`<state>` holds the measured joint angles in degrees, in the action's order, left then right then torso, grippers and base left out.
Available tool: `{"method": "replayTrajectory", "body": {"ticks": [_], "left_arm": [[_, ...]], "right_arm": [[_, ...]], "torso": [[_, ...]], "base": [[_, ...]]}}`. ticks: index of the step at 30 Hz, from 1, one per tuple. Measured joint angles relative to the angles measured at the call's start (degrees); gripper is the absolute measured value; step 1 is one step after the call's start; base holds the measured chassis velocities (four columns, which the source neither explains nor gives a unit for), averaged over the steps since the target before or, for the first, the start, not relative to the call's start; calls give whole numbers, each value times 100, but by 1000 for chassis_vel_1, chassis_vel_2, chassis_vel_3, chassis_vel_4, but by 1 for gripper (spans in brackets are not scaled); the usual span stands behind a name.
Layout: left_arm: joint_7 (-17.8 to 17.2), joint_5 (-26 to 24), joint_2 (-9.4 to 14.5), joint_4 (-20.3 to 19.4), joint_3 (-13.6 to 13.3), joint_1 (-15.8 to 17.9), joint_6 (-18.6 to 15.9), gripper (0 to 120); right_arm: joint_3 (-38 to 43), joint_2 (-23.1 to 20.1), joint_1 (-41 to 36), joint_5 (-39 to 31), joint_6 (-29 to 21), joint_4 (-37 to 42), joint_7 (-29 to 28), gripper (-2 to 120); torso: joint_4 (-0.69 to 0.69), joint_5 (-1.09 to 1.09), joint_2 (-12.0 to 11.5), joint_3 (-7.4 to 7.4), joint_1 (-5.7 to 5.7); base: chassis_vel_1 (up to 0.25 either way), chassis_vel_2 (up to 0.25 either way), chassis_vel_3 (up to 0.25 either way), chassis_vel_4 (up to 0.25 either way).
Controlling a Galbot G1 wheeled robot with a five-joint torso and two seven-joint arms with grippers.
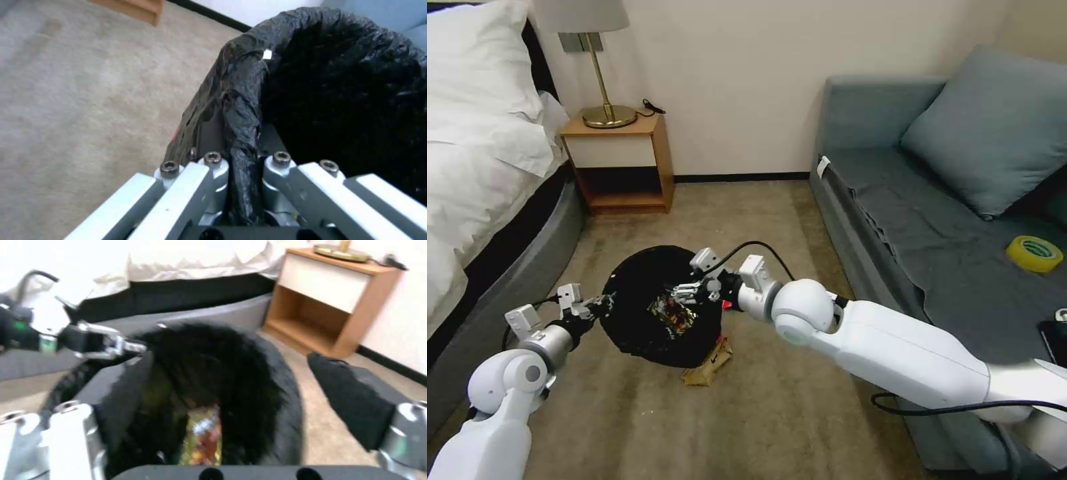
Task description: Pick up the trash bin, then pick up the garbage on the floor and place it into the trash bin.
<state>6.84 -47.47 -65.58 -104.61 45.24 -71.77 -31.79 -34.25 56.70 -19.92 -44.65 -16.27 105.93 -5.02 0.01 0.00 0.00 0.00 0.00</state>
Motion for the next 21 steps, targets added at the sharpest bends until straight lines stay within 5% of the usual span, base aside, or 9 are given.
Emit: {"method": "replayTrajectory", "body": {"ticks": [11,21], "left_arm": [[-170,203,-232,-322,379,-228,-19,5],[-255,210,-318,-388,449,-252,-87,5]], "right_arm": [[1689,-261,-1786,1297,40,465,-6,100],[2822,-300,-3207,1939,224,794,157,100]], "torso": [[0,1,0,0,0],[-1,1,0,0,0]], "base": [[0,0,0,0],[0,0,0,0]]}}
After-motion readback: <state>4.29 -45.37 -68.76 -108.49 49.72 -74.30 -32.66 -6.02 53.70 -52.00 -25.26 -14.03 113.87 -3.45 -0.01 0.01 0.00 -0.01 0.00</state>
